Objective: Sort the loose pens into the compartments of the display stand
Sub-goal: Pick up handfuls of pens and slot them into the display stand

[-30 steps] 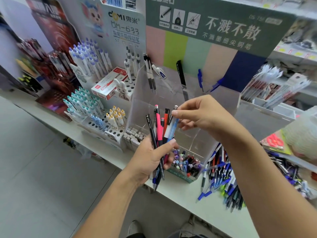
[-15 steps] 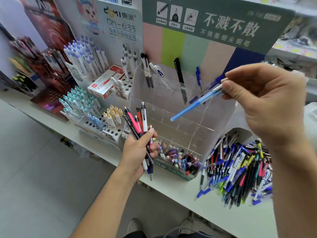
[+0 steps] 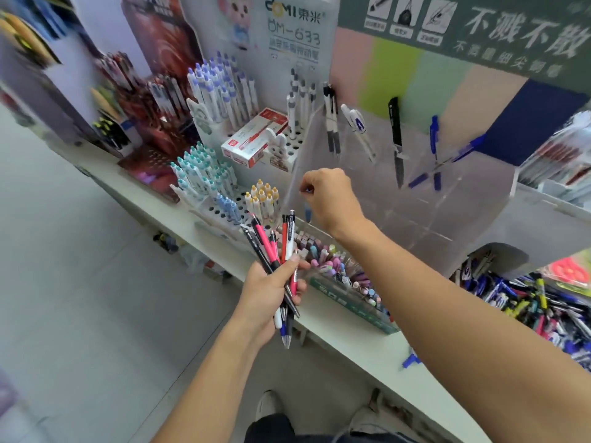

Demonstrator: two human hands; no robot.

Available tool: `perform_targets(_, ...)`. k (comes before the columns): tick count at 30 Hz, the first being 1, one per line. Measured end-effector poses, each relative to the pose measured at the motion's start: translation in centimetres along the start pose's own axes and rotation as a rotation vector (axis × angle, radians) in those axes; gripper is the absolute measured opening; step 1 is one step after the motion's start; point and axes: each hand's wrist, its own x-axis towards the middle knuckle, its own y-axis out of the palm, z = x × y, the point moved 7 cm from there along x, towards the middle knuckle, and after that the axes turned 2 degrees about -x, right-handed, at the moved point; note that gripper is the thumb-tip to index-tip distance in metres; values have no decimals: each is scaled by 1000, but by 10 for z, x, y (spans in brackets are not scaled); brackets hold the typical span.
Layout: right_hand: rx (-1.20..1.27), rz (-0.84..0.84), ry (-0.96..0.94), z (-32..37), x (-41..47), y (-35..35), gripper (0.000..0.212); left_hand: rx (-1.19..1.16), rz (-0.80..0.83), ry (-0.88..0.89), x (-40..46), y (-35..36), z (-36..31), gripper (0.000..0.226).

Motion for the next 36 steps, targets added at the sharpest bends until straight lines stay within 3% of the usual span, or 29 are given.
perform_targets(5, 133, 131, 114, 4, 10, 22, 23, -63, 11, -3, -6, -10, 0, 10)
perform_targets(10, 800, 294, 432, -6, -40, 7, 34, -12, 40, 32, -8, -9, -4, 10)
perform_targets(11, 844, 340, 437, -4, -52, 3, 35, 29, 35, 49, -8, -7, -5, 12)
perform_targets(15, 880, 262, 506, -12, -76, -20, 25, 153, 108, 70, -6, 15, -6, 17)
perform_targets(18, 941, 192, 601, -24, -86, -43, 22, 99, 167, 17, -6, 36, -3, 23)
perform_targets(21, 920, 59, 520, -27, -92, -86, 19, -53, 141, -64, -5, 54, -2, 23)
perform_targets(24, 797, -191, 281, -17, -95, -146, 20, -225, 104, -139, 2, 68, -5, 20)
perform_targets(27, 711, -491, 75, -9, -96, -207, 16, -255, 117, -137, 12, 74, -12, 20)
perform_targets(29, 623, -605, -22, -4, -85, -230, 14, -232, 145, -112, 15, 76, -17, 18)
perform_targets(33, 440, -664, -123, 6, -29, -226, 20, -194, 173, -53, 14, 75, -28, 15)
perform_targets(36, 284, -551, -137, 15, 27, -197, 20, -146, 158, -44, 10, 71, -30, 12)
